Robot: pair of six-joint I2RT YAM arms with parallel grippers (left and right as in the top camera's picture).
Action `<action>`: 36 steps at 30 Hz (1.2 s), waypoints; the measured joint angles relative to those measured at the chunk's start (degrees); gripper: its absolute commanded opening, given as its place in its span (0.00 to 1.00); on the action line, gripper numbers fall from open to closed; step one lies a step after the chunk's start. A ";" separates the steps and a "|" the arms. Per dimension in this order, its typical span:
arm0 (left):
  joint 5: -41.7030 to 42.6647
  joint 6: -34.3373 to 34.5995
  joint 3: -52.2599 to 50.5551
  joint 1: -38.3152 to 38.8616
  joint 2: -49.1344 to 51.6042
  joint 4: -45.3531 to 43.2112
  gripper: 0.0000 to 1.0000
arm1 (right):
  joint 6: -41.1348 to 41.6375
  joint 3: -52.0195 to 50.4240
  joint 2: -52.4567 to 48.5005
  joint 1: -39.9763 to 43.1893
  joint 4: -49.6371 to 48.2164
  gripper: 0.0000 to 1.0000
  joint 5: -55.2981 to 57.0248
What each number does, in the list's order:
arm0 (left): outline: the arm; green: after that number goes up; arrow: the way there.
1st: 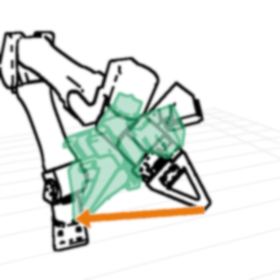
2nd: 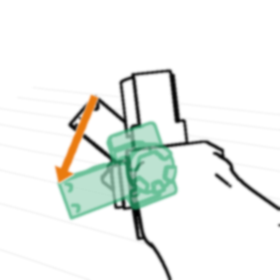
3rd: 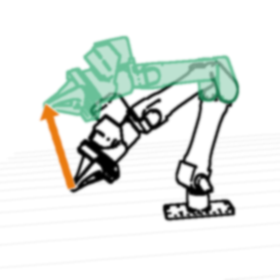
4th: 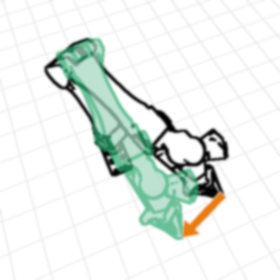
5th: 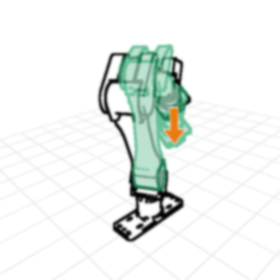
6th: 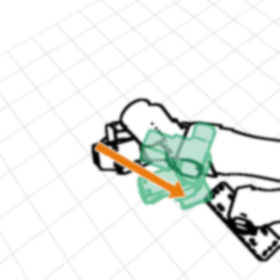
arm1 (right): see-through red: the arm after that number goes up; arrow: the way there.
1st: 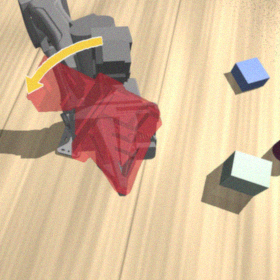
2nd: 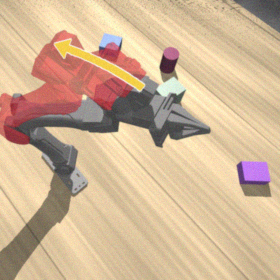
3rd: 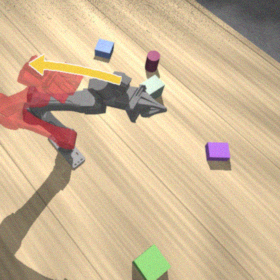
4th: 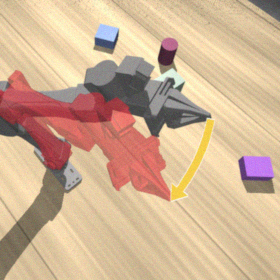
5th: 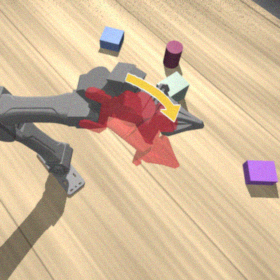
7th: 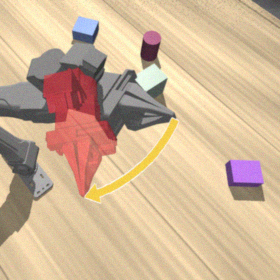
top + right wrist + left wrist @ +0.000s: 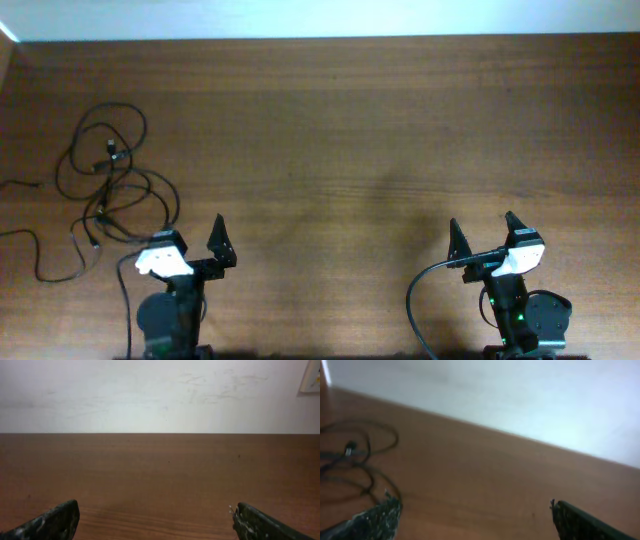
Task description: Untangle cables
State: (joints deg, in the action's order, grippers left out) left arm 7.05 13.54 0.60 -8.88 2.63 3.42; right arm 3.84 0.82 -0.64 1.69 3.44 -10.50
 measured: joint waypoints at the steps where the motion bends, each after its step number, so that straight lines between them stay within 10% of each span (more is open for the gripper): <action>1: -0.04 0.00 0.00 0.39 -1.46 -0.04 0.99 | 0.00 0.00 0.04 0.00 0.00 0.99 0.02; 36: -0.44 0.00 0.00 0.79 -1.73 0.20 0.99 | -0.02 0.00 0.07 0.00 0.00 0.99 0.02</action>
